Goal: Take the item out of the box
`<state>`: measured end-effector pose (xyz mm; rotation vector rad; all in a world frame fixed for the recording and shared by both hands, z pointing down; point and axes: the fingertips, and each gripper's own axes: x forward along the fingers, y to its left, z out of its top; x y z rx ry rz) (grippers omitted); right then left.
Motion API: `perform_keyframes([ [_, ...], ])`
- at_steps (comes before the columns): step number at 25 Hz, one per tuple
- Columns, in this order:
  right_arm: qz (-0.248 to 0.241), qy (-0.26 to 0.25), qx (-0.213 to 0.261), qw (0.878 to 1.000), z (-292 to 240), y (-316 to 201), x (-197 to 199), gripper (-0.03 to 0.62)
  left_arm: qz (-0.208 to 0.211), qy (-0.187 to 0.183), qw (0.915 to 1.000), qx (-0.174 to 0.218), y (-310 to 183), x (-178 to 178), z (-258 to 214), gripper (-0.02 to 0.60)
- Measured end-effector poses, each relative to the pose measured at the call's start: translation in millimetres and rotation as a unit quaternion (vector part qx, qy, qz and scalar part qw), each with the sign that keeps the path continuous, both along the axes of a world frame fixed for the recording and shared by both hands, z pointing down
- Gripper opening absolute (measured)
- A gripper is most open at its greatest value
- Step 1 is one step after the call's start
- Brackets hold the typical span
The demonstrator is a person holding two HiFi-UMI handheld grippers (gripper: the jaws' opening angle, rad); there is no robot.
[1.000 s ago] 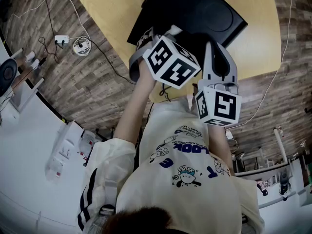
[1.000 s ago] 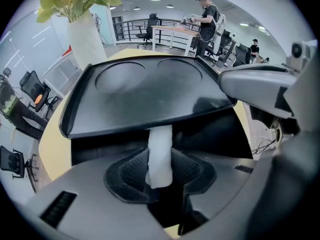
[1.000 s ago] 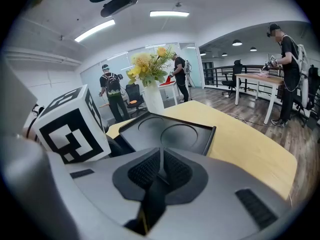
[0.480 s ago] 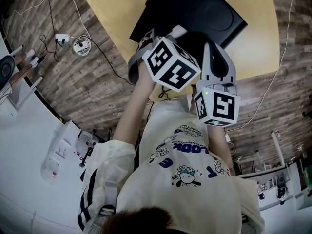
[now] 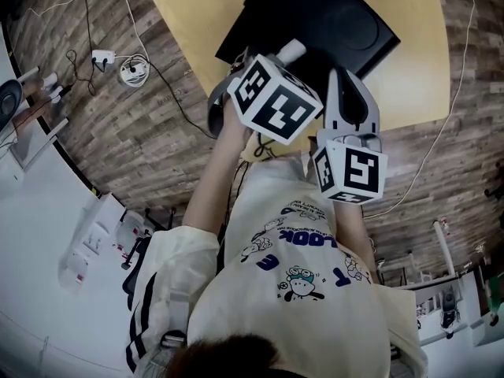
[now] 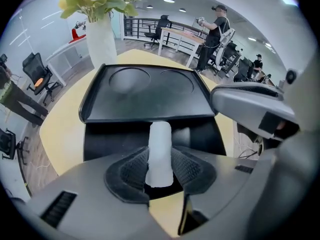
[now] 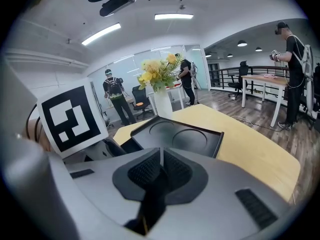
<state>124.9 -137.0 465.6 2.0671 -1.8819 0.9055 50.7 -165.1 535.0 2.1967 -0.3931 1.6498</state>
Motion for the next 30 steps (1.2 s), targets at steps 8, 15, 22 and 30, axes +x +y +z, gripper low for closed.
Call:
perform_keyframes([
  [8,-0.008,0.0,0.011,1.0,-9,-1,-5,0.041,-0.021,0.011,0.9997,0.007,0,-4,-10,0.144],
  [15,-0.015,0.001,0.02,1.0,-14,0,-8,0.041,-0.043,0.026,0.9987,0.013,3,-8,-20,0.144],
  [22,-0.027,0.008,0.038,0.999,-29,-2,-12,0.041,-0.069,0.058,0.9951,0.039,3,-9,-42,0.144],
  [30,-0.051,0.013,0.066,0.996,-53,-8,-16,0.041,-0.098,0.091,0.9876,0.083,3,-9,-76,0.144],
])
